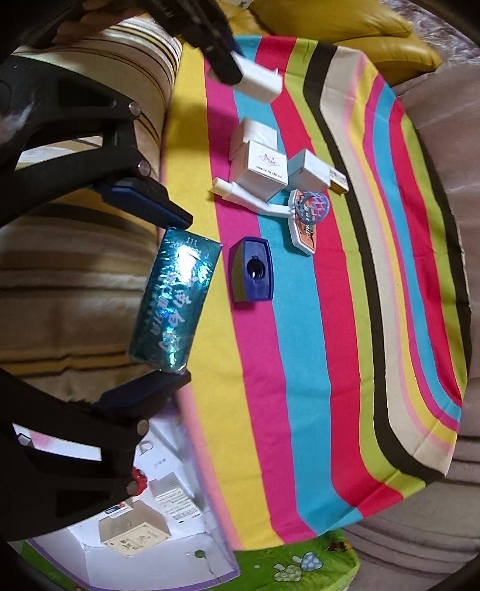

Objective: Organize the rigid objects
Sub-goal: 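Carry both items into the purple-rimmed box and open both grippers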

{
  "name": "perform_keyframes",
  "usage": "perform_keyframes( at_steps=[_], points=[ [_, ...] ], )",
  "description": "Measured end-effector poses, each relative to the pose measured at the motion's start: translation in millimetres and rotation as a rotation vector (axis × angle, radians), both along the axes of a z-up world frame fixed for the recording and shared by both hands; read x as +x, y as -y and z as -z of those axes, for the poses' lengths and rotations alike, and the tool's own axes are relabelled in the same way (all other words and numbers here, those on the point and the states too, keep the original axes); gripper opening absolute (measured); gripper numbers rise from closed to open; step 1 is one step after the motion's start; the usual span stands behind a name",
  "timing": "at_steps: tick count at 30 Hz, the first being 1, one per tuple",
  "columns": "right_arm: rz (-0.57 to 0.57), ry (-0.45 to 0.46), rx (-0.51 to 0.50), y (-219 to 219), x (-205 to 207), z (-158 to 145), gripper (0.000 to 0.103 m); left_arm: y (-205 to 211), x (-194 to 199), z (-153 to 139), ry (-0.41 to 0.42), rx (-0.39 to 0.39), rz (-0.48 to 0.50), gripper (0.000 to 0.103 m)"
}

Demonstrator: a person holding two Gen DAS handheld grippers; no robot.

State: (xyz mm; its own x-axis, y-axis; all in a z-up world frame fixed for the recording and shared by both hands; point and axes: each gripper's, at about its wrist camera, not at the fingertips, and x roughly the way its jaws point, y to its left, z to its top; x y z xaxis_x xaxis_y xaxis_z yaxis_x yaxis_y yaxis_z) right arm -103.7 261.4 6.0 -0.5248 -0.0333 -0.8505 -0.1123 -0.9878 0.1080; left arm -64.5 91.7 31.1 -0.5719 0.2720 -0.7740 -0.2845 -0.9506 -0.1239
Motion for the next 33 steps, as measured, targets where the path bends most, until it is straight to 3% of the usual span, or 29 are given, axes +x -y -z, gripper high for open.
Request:
perform_keyframes(
  at_steps=[16, 33],
  points=[
    [0.206, -0.003, -0.020, -96, 88, -17, 0.079, -103, 57, -16, -0.004, -0.019, 0.304, 0.035],
    [0.276, 0.044, 0.024, -124, 131, -8, 0.079, -201, 106, -7, 0.010, -0.122, 0.636, 0.035]
  ],
)
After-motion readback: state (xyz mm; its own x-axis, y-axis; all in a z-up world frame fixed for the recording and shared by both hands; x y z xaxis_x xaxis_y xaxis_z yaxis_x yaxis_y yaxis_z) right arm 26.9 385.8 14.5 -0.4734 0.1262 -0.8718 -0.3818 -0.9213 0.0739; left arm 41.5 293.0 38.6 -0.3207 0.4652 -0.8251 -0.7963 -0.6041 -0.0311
